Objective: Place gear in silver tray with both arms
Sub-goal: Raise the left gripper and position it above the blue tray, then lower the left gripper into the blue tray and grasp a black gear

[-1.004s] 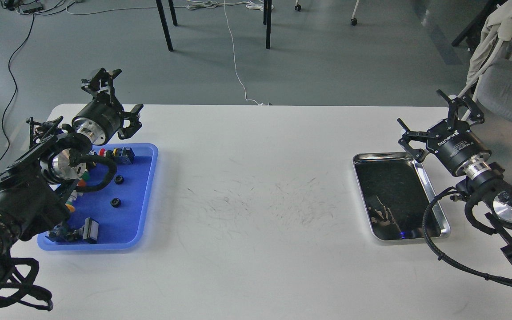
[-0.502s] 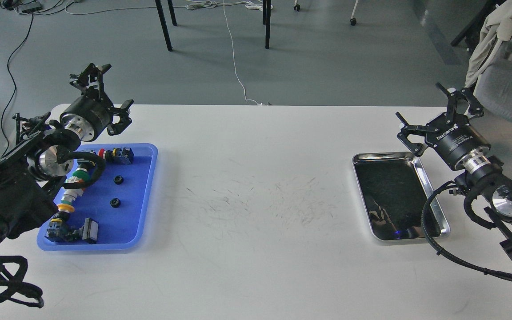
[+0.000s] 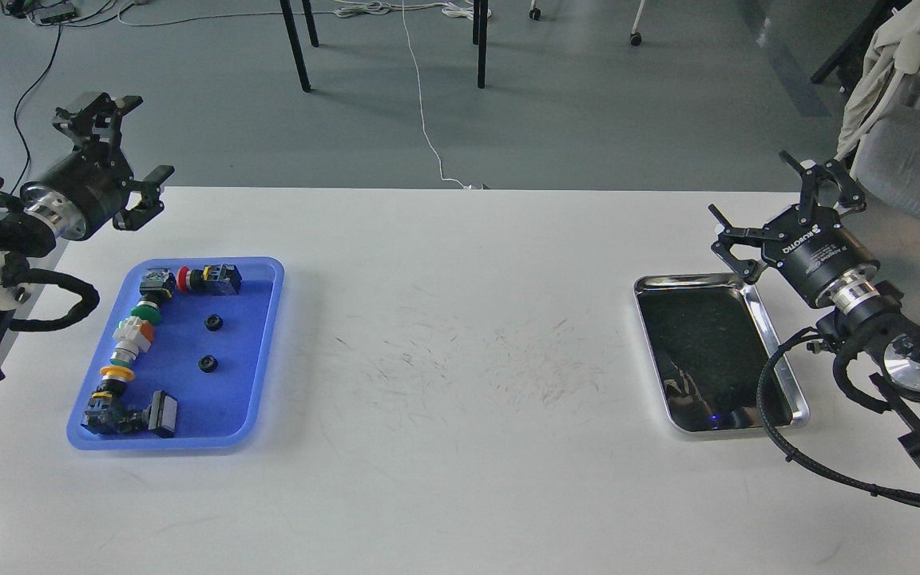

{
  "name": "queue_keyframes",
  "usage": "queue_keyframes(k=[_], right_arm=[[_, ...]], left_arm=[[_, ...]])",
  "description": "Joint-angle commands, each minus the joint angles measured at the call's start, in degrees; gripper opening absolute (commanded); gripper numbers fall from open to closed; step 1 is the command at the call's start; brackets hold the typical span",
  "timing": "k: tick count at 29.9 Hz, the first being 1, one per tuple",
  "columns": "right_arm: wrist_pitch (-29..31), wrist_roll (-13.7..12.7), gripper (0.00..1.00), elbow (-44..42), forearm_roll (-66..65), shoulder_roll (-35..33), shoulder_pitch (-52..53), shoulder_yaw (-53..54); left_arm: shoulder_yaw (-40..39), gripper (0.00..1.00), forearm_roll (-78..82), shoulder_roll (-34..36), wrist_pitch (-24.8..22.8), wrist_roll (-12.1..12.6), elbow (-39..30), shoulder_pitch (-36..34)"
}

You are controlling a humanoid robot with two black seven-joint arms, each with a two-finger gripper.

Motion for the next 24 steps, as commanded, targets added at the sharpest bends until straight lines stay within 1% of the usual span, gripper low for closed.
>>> queue_keyframes(k=[1, 2, 4, 5, 6, 8, 10, 12, 15, 20, 24], right_arm=[[0.0, 0.1, 0.99, 0.8, 0.0, 0.0, 0.0, 0.6], [0.0, 0.1, 0.99, 1.2, 0.0, 0.0, 0.0, 0.5], [0.0, 0.0, 0.99, 1.5, 0.0, -0.1, 0.1, 0.1], [0.0, 0.0, 0.99, 1.5, 0.0, -0.1, 0.1, 0.1], [0.0, 0.1, 0.99, 1.6, -0.2, -0.3, 0.1, 0.1], [0.0, 0.1, 0.99, 1.5, -0.3, -0.5, 0.1, 0.0], [0.0, 0.1, 0.99, 1.5, -0.3, -0.7, 0.0, 0.0], [0.0, 0.1, 0.99, 1.4, -0.3, -0.7, 0.0, 0.1], [0.0, 0.1, 0.99, 1.1, -0.4, -0.6, 0.0, 0.0], [0.0, 0.2, 0.99, 0.8, -0.4, 0.1, -0.2, -0.1], [0.0, 0.2, 0.99, 0.8, -0.4, 0.2, -0.5, -0.2]], left_arm=[[0.2, 0.98, 9.2, 7.8, 0.0, 0.1, -13.1, 0.0], [0.4, 0.98, 11.9, 10.7, 0.0, 0.2, -17.8, 0.3], [1.4, 0.98, 16.0, 14.7, 0.0, 0.4, -24.9, 0.6], [1.4, 0.98, 16.0, 14.7, 0.0, 0.4, -24.9, 0.6], [4.4, 0.98, 19.9, 19.0, 0.0, 1.1, -31.4, 1.1], [8.2, 0.98, 22.4, 24.4, 0.0, 1.3, -39.1, 1.2], [10.1, 0.98, 23.2, 28.7, 0.0, 1.5, -44.5, 1.1], [10.7, 0.98, 24.1, 31.2, 0.0, 2.6, -48.4, 1.1], [10.8, 0.98, 29.3, 31.8, 0.0, 5.6, -50.5, 1.2], [10.9, 0.98, 43.8, 30.5, 0.0, 5.5, -49.7, 1.4], [15.4, 0.98, 50.7, 30.3, 0.0, 5.5, -48.5, 1.9]])
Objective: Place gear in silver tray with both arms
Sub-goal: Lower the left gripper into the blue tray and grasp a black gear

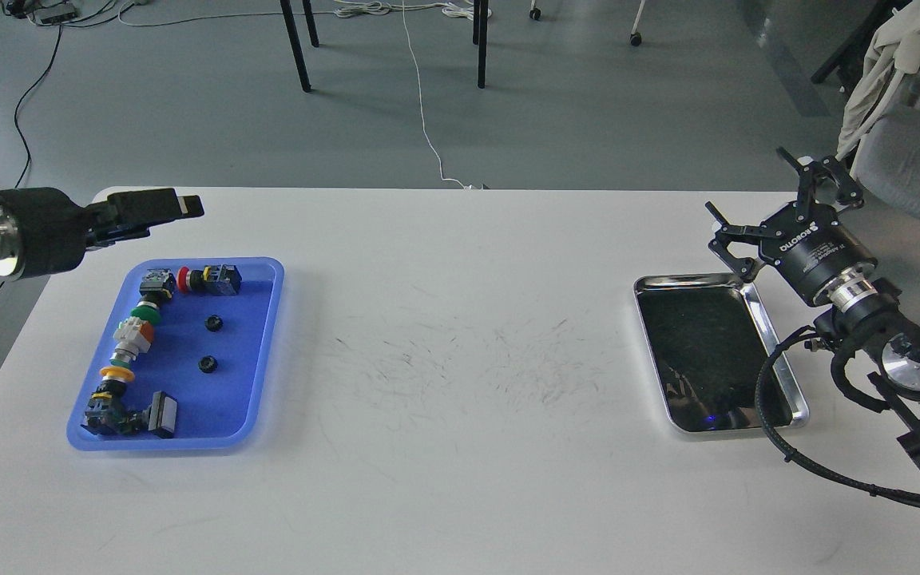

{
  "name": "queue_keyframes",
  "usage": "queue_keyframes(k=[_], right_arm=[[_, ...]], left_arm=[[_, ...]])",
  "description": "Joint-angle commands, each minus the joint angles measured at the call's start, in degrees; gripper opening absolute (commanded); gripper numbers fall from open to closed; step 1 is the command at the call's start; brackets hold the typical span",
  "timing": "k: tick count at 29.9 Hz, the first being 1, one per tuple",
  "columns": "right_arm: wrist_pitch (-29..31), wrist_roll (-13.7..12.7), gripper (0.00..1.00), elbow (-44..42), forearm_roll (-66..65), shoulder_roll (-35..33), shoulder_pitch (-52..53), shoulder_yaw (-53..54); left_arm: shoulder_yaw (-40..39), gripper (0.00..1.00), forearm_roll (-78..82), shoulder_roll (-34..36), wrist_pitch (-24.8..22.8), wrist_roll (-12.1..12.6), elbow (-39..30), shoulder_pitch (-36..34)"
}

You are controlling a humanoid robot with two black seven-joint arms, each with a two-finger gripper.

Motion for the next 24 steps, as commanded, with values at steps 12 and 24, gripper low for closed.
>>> queue_keyframes(k=[12, 24], right_arm=[[0.0, 0.2, 0.99, -0.1, 0.0, 0.1, -0.2, 0.0], [0.0, 0.2, 0.99, 0.0, 0.0, 0.1, -0.5, -0.2]], left_arm=[[13.0, 0.97, 16.6, -8.9, 6.0, -4.7, 8.2, 0.6], [17.4, 0.96, 31.8, -17.1, 14.6, -6.7, 17.5, 2.0]])
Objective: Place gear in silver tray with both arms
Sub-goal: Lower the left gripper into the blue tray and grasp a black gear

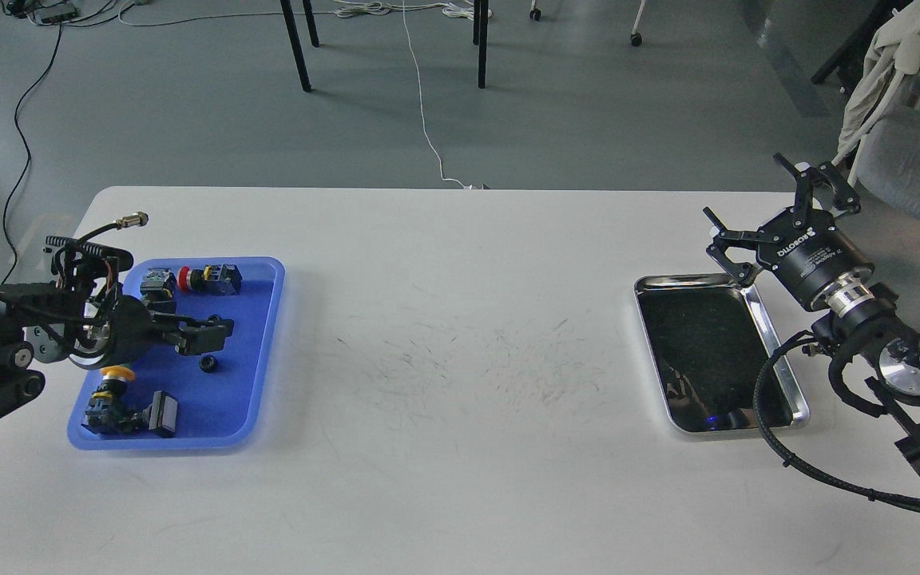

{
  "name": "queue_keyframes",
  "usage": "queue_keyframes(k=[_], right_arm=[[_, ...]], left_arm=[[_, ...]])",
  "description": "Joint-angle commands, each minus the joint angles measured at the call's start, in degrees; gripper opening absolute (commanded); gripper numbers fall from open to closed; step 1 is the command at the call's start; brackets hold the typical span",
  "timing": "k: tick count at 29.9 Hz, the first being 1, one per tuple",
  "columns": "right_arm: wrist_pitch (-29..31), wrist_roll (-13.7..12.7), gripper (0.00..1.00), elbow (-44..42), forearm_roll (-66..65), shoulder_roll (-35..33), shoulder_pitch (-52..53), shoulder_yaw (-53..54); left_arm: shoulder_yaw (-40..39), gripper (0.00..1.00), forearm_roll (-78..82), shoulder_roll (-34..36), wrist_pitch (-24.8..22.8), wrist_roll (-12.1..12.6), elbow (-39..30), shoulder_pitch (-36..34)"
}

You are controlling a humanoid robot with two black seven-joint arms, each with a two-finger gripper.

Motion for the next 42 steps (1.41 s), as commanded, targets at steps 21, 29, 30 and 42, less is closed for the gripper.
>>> queue_keyframes(k=[21, 29, 30, 42], right_arm=[[0.0, -0.1, 0.99, 0.0, -0.1, 0.0, -0.2, -0.2], [0.0, 0.0, 0.99, 0.0, -0.1, 0.0, -0.5, -0.2], [0.0, 0.0, 0.99, 0.0, -0.1, 0.0, -0.5, -0.1], [0.0, 0.0, 0.99, 0.0, -0.1, 0.0, -0.6, -0.1]], left_arm=[[0.9, 0.78, 1.4, -7.3, 2.4, -0.6, 11.0, 0.4], [1.3, 0.70, 1.5, -8.4, 2.4, -0.6, 13.2, 0.4], [1.4, 0.68, 1.5, -8.4, 2.4, -0.6, 13.3, 0.4], [2.9, 0.19, 1.4, -8.5, 2.4, -0.4, 13.9, 0.4]])
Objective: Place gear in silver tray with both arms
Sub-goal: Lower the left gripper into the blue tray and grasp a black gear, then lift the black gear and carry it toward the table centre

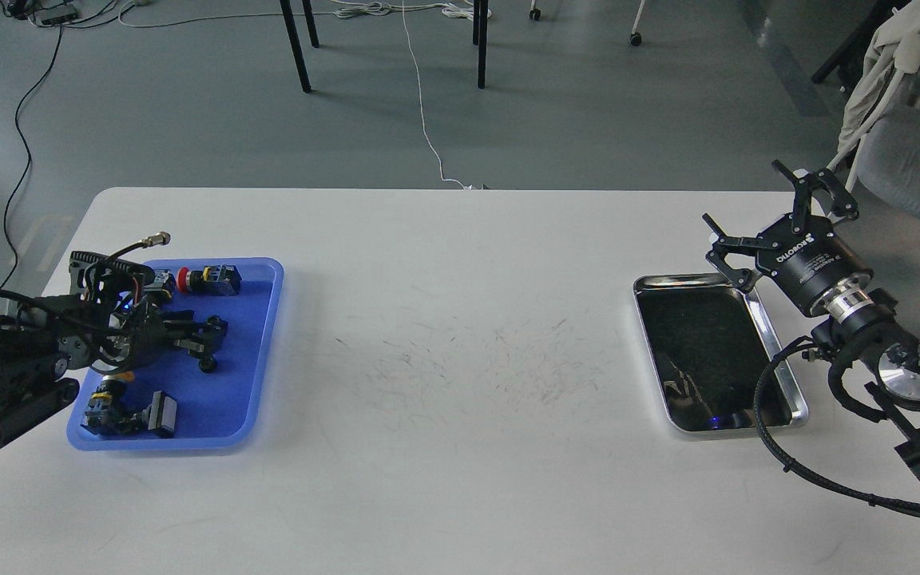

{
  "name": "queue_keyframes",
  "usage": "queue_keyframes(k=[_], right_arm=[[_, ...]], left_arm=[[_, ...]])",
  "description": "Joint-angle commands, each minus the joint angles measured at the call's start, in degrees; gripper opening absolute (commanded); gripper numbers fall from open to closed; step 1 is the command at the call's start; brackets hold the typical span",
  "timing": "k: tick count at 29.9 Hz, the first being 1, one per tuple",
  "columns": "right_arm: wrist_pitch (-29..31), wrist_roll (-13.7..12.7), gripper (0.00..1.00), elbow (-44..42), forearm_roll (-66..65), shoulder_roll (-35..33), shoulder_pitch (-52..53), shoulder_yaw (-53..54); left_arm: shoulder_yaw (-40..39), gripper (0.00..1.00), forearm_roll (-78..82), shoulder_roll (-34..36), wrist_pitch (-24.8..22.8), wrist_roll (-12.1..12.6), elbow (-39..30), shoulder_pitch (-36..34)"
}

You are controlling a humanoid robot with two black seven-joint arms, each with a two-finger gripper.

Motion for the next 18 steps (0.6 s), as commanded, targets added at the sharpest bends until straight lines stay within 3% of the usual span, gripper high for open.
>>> queue_keyframes(k=[1, 5, 10, 14, 16, 18], right_arm=[[0.0, 0.0, 0.99, 0.0, 0.1, 0.0, 0.0, 0.1], [0.0, 0.0, 0.99, 0.0, 0.0, 0.0, 0.0, 0.1], [0.0, 0.0, 0.99, 0.0, 0.0, 0.0, 0.0, 0.1], [0.0, 0.0, 0.99, 0.0, 0.0, 0.0, 0.2, 0.1], [0.0, 0.0, 0.99, -0.1, 0.0, 0.0, 0.4, 0.2], [0.0, -0.1, 0.99, -0.1, 0.0, -0.1, 0.6, 0.3]], left_arm=[[0.2, 0.18, -0.1, 0.0, -0.2, 0.2, 0.1, 0.0], [0.2, 0.09, -0.2, 0.2, -0.3, 0.1, 0.1, 0.0], [-0.4, 0.09, -0.6, 0.7, -0.7, 0.1, -0.8, -1.1], [-0.8, 0.09, -1.7, 5.8, -3.2, 1.0, -8.9, -7.3], [-1.0, 0.08, -3.1, 8.2, -6.1, 3.4, -15.2, -10.9], [-1.4, 0.08, -5.9, 9.9, -8.7, 7.6, -22.6, -15.0]])
